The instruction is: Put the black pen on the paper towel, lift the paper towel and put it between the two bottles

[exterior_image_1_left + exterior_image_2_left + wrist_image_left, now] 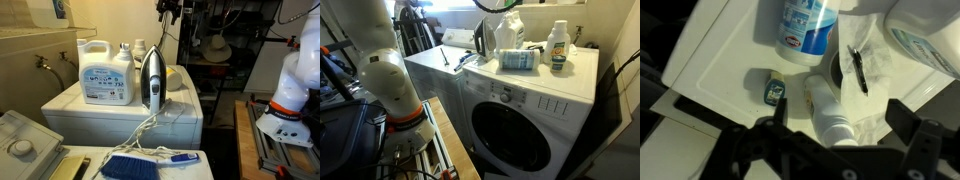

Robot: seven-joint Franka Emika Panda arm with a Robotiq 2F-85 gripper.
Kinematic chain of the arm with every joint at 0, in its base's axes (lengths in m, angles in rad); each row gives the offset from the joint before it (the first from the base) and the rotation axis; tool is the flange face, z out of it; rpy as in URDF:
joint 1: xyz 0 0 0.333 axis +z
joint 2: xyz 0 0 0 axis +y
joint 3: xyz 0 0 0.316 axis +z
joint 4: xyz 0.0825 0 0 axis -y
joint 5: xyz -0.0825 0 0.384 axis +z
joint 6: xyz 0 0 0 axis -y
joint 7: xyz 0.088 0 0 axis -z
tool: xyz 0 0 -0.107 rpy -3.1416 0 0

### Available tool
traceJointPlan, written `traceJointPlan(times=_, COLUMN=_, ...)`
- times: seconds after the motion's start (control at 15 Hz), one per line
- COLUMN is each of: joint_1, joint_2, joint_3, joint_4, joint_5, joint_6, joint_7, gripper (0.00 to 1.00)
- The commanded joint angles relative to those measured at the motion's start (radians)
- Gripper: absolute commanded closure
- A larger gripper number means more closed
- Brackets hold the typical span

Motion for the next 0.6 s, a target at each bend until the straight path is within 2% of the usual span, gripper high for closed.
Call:
traceJointPlan(times=0.0, joint_1=-0.045, joint_2=-0.152, joint_3=0.006, joint_4=-0.243, joint_5=0.02, joint_6=0.097, joint_7=0.01, gripper=0.0)
traceJointPlan(times=0.2, joint_1=-0.074, joint_2=-0.211, joint_3=0.0, joint_4=-0.359, joint_5=0.037, joint_6=0.177, joint_7=-0.027, gripper=0.0)
traceJointPlan(times=0.27, joint_1=-0.07, joint_2=-0.133, joint_3=0.013, joint_4=-0.232, joint_5=0.009, joint_6=0.11, joint_7=-0.006, gripper=0.0)
traceJointPlan(times=0.53, joint_1=-0.076, joint_2=-0.137, joint_3=0.022, joint_4=-0.239, joint_5=0.009, joint_6=0.119, joint_7=-0.007, gripper=0.0)
